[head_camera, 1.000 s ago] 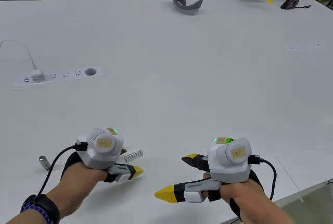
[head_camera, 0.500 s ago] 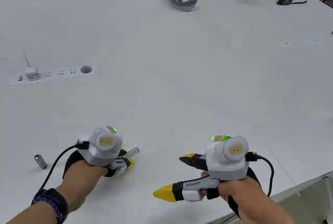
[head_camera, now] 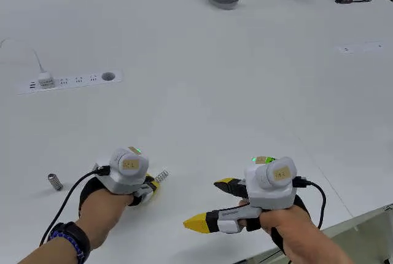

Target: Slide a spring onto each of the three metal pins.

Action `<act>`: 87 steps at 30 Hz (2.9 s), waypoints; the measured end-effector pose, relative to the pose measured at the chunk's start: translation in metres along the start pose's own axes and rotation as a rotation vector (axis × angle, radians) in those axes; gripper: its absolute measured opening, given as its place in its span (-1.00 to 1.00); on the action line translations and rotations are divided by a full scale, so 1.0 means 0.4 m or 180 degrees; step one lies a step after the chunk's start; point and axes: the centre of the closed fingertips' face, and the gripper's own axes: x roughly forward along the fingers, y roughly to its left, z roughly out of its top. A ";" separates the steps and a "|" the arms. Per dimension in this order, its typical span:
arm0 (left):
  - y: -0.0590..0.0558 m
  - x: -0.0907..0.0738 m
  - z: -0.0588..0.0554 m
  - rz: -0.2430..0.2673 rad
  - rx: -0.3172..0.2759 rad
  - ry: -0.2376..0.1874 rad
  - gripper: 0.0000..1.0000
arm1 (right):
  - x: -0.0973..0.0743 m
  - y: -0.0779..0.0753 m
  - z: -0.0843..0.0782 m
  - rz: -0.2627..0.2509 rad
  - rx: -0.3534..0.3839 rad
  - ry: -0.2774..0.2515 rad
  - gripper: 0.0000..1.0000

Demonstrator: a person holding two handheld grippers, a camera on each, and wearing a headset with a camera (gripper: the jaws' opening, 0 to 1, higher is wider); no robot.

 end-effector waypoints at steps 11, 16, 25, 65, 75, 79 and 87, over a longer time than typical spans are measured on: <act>-0.006 -0.066 -0.062 0.0066 -0.0296 -0.0059 -0.78 | 0.016 0.018 -0.006 0.0042 -0.0050 0.0055 0.64; -0.005 -0.098 -0.083 0.0118 -0.0344 -0.0079 -0.78 | 0.021 0.025 -0.004 0.0075 -0.0068 0.0067 0.64; 0.006 -0.140 -0.113 0.0195 -0.0397 -0.0093 -0.78 | 0.032 0.043 0.002 0.0128 -0.0105 0.0089 0.63; 0.031 -0.380 -0.199 0.0470 -0.0576 -0.0348 -0.78 | 0.115 0.135 0.039 0.0427 -0.0163 0.0115 0.63; 0.022 -0.420 -0.203 0.0487 -0.0571 -0.0407 -0.78 | 0.164 0.188 0.058 0.0581 -0.0189 0.0122 0.61; 0.011 -0.431 -0.199 0.0468 -0.0554 -0.0434 -0.78 | 0.183 0.203 0.067 0.0635 -0.0215 0.0129 0.59; -0.004 -0.453 -0.166 0.0465 -0.0503 -0.0531 -0.78 | 0.210 0.245 0.092 0.0799 -0.0160 0.0073 0.51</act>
